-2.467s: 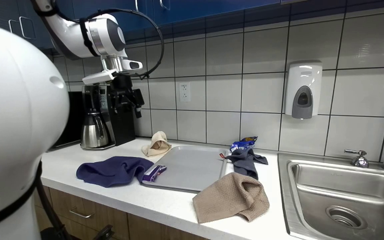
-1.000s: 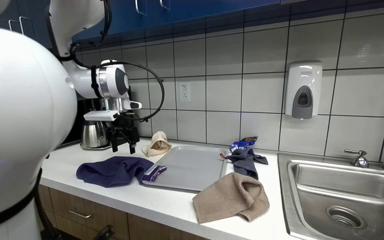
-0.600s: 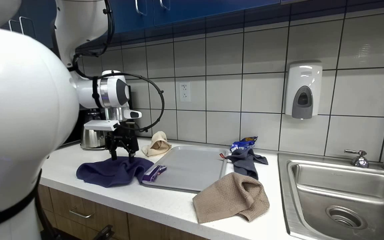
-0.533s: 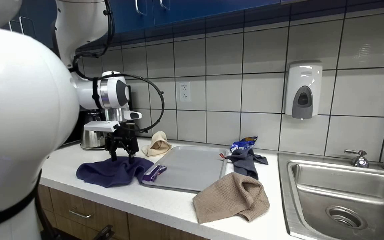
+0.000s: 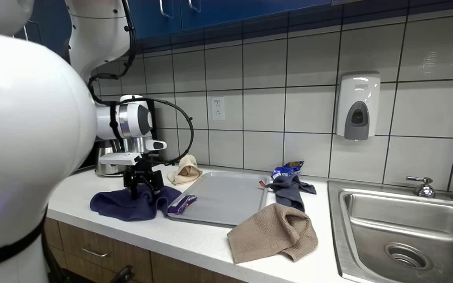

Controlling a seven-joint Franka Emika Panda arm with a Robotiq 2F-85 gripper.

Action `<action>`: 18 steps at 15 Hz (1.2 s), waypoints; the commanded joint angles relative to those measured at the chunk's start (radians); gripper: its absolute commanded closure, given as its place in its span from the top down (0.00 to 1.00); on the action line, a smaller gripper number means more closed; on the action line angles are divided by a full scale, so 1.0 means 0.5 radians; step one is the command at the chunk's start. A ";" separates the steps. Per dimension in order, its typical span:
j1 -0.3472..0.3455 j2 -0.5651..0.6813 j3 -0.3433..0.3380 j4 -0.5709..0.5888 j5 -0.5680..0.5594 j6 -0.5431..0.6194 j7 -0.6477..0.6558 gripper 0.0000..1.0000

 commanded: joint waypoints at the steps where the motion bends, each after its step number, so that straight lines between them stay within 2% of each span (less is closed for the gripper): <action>1: 0.053 0.051 -0.057 0.058 -0.038 0.010 0.006 1.00; 3: 0.055 0.064 -0.058 0.069 -0.014 0.006 -0.012 1.00; 4: 0.059 0.067 -0.060 0.072 -0.012 0.014 -0.011 0.75; 5: 0.061 0.071 -0.063 0.072 -0.015 0.021 -0.013 0.74; 6: 0.061 0.073 -0.062 0.075 -0.010 0.022 -0.013 0.68; 9: 0.065 0.075 -0.061 0.081 -0.003 0.023 -0.011 0.42; 14: 0.065 0.057 -0.061 0.091 0.002 0.010 -0.012 0.05; 15: 0.066 0.053 -0.059 0.090 0.005 0.007 -0.009 0.00; 18: 0.060 0.022 -0.051 0.082 0.017 -0.006 -0.019 0.02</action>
